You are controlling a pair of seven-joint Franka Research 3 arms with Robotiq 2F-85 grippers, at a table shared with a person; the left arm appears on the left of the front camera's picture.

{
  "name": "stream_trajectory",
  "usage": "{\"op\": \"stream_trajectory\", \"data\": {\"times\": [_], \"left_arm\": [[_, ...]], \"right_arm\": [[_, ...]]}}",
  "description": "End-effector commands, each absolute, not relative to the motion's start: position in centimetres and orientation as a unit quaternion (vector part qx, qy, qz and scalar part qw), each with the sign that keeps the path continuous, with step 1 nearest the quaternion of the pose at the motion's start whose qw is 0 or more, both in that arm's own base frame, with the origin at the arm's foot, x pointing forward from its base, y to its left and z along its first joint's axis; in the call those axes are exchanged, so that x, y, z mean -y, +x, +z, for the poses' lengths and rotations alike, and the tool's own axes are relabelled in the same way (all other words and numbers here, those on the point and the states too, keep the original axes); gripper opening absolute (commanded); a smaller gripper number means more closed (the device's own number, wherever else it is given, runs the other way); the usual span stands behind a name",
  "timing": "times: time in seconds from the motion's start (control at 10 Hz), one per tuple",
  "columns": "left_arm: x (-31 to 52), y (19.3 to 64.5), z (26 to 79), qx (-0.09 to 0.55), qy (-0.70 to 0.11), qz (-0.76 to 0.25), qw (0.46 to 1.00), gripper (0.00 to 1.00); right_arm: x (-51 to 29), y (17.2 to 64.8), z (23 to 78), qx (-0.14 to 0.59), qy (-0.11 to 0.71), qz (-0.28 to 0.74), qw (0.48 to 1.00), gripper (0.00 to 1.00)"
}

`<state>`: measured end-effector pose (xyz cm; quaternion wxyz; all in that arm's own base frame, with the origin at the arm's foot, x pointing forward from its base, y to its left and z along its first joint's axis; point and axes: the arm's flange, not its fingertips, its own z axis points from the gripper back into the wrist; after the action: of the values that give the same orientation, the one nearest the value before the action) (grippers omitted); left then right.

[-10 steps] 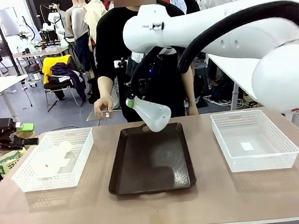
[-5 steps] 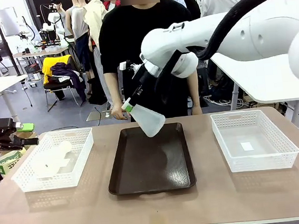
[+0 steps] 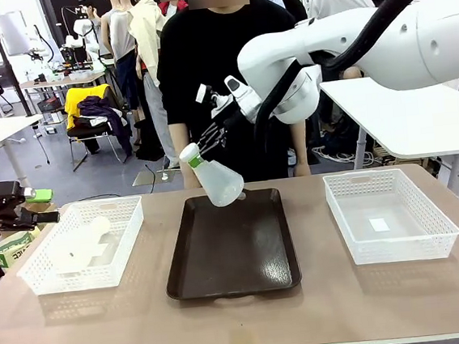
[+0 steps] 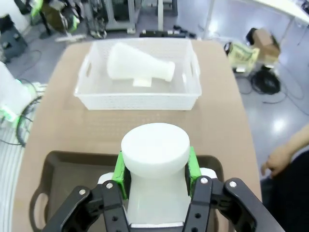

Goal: Prepare the laboratory tools.
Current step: Place the picked Big flask upright in the Handle tray as instructed by the person.

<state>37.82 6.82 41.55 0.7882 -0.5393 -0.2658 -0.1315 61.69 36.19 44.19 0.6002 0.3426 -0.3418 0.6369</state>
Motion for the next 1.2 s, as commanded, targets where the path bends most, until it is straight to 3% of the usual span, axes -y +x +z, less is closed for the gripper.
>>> {"op": "stream_trajectory", "data": {"times": [0.0, 0.4, 0.6, 1.1], "left_arm": [[-6.9, 37.8, 41.7, 0.269, -0.544, -0.131, 0.784, 1.00], [-6.9, 37.8, 41.7, 0.269, -0.544, -0.131, 0.784, 1.00], [-6.9, 37.8, 41.7, 0.269, -0.544, -0.131, 0.784, 1.00], [-6.9, 37.8, 41.7, 0.269, -0.544, -0.131, 0.784, 1.00]], "right_arm": [[-36.9, 61.7, 44.3, 0.336, 0.327, 0.646, 0.603, 0.00], [-36.7, 61.8, 44.0, 0.335, 0.329, 0.641, 0.607, 0.00], [-34.7, 61.8, 41.2, 0.362, 0.404, 0.660, 0.519, 0.00], [-31.9, 61.8, 37.9, 0.452, 0.453, 0.658, 0.396, 0.00]]}}
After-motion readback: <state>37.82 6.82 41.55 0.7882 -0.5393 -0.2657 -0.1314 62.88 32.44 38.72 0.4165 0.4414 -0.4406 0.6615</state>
